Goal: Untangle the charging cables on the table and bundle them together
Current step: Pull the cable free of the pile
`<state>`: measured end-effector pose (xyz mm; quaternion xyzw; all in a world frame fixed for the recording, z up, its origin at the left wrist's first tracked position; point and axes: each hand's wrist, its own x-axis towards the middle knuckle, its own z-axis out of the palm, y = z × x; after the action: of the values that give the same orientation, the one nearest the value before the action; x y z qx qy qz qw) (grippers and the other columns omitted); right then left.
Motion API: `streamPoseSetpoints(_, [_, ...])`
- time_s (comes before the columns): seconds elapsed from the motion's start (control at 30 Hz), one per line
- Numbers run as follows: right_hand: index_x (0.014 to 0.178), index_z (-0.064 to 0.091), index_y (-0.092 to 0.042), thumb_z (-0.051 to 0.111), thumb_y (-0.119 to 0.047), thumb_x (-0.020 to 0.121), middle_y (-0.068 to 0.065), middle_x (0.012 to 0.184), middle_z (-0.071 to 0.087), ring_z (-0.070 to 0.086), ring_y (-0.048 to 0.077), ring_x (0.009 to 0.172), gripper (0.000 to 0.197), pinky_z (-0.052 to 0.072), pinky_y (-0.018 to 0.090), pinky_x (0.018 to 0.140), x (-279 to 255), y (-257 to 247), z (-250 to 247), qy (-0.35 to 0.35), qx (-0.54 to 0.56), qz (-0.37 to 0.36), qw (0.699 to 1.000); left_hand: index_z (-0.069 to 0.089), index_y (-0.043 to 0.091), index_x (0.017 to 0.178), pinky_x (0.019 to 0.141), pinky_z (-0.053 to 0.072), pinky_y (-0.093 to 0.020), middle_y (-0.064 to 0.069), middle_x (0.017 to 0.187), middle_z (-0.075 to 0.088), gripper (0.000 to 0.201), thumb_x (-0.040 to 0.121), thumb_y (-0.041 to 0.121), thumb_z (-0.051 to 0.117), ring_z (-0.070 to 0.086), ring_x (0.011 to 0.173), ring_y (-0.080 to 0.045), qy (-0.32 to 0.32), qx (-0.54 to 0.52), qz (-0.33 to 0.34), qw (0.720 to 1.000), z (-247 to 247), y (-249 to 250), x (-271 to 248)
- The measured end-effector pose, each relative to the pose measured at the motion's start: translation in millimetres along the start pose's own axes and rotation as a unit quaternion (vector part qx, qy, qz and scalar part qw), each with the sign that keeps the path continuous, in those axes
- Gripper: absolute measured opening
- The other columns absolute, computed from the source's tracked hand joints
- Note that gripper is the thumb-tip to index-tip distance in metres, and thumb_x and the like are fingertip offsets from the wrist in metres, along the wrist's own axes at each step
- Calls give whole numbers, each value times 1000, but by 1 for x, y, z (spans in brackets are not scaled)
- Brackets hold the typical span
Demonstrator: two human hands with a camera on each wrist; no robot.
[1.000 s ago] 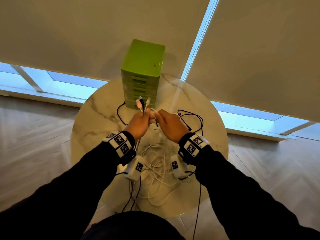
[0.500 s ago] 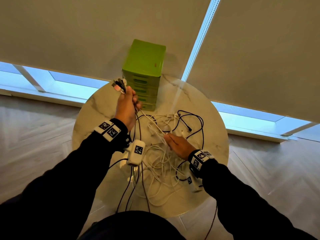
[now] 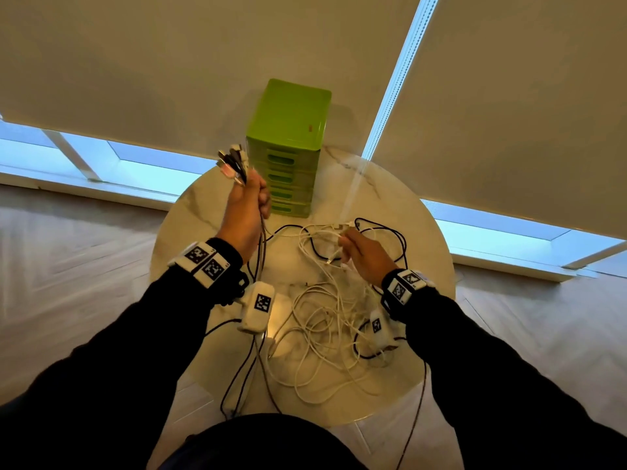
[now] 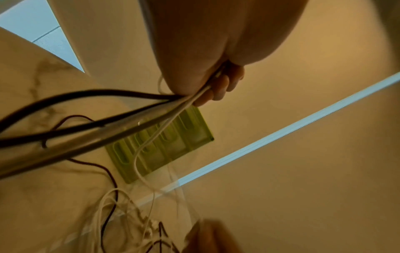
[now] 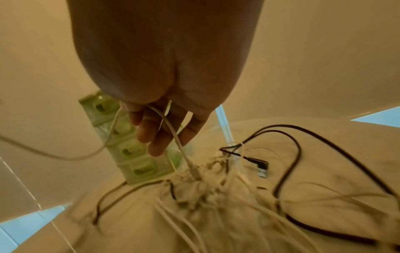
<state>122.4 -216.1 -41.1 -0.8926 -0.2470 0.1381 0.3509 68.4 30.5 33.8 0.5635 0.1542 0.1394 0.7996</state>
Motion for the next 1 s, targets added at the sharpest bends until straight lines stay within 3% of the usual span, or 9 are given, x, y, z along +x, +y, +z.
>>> streamPoseSetpoints(0.13, [102, 58, -16, 41, -31, 107, 7, 76, 67, 64, 21, 73, 23, 48, 24, 70, 11, -39, -13, 20, 68, -45, 996, 48, 18, 83, 54, 26, -25, 9, 61, 41, 34, 110, 34, 33, 33, 53, -7, -42, 78, -68, 994, 16, -26, -16])
streamPoseSetpoints(0.23, [104, 59, -16, 43, -32, 107, 3, 77, 68, 65, 16, 73, 23, 48, 23, 71, 7, -58, -22, 22, 63, -88, 994, 49, 18, 80, 54, 23, -28, 7, 60, 38, 39, 109, 39, 34, 30, 51, -8, -72, 125, -128, 981, 31, -39, -27])
streamPoseSetpoints(0.33, [99, 56, -17, 41, -33, 108, -4, 76, 66, 64, 14, 72, 23, 49, 27, 69, -6, -61, -32, -12, 19, -84, 996, 50, 16, 80, 52, 23, -26, 7, 57, 39, 37, 110, 33, 34, 30, 48, -8, -71, 81, -164, 981, 46, -45, -32])
streamPoseSetpoints(0.47, [98, 57, -11, 40, -33, 106, 4, 84, 61, 60, 27, 79, 29, 48, 41, 76, -35, -20, -58, -54, -96, 65, 992, 50, 14, 82, 45, 25, -22, 5, 59, 40, 32, 109, 24, 35, 30, 44, -7, -108, -43, -216, 969, 73, -46, -39])
streamPoseSetpoints(0.57, [105, 57, -9, 39, -31, 105, 13, 97, 62, 61, 32, 89, 29, 48, 39, 83, -75, 28, -75, -122, -159, 237, 951, 50, 13, 83, 45, 27, -19, 5, 59, 41, 32, 109, 24, 36, 30, 46, -6, -151, -105, -241, 953, 100, -46, -49])
streamPoseSetpoints(0.67, [114, 61, -8, 39, -24, 103, 16, 121, 64, 59, 32, 109, 30, 46, 37, 93, -122, 61, -73, -140, -173, 301, 927, 50, 14, 83, 48, 28, -21, 4, 61, 40, 33, 109, 26, 35, 31, 48, -8, -190, -120, -260, 939, 130, -51, -62])
streamPoseSetpoints(0.8, [109, 64, -2, 42, -20, 106, 16, 113, 66, 61, 27, 106, 29, 45, 35, 94, -164, 47, -58, -23, 76, 255, 964, 49, 15, 82, 51, 29, -23, 4, 61, 43, 33, 110, 26, 34, 33, 50, -9, -238, -85, -275, 927, 168, -69, -85])
streamPoseSetpoints(0.9, [121, 59, 9, 37, -17, 108, 14, 109, 66, 64, 14, 93, 36, 53, 18, 88, -183, 17, -57, 0, 291, 227, 930, 47, 16, 80, 51, 31, -23, 5, 60, 43, 34, 109, 26, 34, 36, 52, -9, -269, -48, -274, 922, 192, -87, -102])
streamPoseSetpoints(1.0, [110, 58, 8, 44, -18, 107, 15, 93, 65, 65, 22, 85, 30, 55, 31, 88, -197, 4, -59, -19, 313, 208, 927, 48, 18, 80, 53, 32, -22, 6, 61, 43, 34, 110, 28, 33, 37, 55, -9, -288, -10, -266, 920, 208, -98, -112])
